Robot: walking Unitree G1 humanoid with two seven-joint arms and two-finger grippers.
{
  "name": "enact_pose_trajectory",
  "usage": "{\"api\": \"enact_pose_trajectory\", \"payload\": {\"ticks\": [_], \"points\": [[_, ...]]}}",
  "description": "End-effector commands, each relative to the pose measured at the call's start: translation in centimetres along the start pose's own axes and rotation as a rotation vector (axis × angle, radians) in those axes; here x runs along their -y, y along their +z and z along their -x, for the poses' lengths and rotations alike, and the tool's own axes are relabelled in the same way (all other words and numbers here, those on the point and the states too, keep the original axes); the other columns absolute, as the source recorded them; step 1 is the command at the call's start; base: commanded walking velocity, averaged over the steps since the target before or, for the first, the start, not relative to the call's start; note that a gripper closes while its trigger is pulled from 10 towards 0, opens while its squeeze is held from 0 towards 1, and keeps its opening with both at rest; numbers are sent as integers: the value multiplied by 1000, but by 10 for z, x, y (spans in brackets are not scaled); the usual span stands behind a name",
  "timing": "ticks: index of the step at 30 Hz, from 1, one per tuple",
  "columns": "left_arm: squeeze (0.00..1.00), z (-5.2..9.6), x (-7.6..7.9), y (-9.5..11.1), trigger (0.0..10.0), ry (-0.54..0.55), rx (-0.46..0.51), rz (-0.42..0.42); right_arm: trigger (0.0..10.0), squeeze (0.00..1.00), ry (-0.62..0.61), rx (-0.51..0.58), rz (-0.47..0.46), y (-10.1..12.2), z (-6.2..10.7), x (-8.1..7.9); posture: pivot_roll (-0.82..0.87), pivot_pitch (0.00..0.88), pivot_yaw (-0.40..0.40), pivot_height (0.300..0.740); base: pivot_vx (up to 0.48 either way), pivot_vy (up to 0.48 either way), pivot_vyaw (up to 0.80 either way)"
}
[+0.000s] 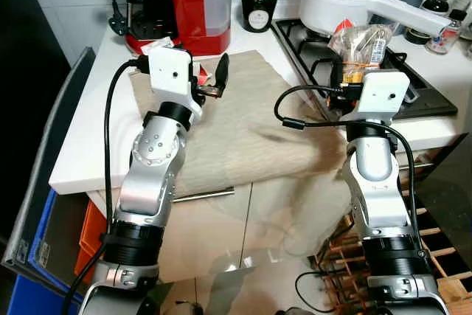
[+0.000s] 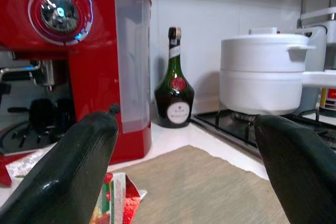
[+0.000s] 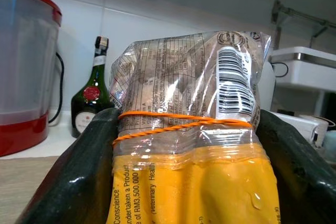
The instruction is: Restocking fridge
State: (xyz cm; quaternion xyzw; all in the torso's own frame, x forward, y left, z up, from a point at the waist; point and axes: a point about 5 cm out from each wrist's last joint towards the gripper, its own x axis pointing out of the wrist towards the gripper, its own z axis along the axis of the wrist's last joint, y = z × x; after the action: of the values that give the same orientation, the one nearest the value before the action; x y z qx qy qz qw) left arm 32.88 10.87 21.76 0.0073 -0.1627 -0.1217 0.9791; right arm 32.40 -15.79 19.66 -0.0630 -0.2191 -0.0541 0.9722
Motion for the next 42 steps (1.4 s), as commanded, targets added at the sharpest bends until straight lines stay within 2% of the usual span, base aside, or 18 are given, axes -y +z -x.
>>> {"api": "enact_pose_trajectory", "payload": {"ticks": [1,3,5,17,28,42], "points": [[0,-3,1,1,10000,3,1,-13,0,0,-15,-4,-17,2,-5,2,-57,0,39,740,0,0,0],[0,-4,1,-1,10000,8,7,-17,0,0,-38,-82,-83,-8,-4,6,-56,0,33,740,0,0,0],[0,-5,1,-1,10000,12,13,-19,0,0,-45,-110,-109,-13,-3,9,-55,0,31,740,0,0,0],[0,-5,-2,-2,10000,8,9,-51,0,0,-27,-101,-111,-12,-1,6,-47,0,35,740,0,0,0],[0,-4,0,-4,10000,7,6,-34,0,0,-10,-138,-152,-16,0,1,-48,0,34,740,-267,0,0],[0,-4,2,-5,10000,3,2,-22,0,0,22,-143,-147,-17,3,-3,-51,0,36,740,-325,0,0]]}}
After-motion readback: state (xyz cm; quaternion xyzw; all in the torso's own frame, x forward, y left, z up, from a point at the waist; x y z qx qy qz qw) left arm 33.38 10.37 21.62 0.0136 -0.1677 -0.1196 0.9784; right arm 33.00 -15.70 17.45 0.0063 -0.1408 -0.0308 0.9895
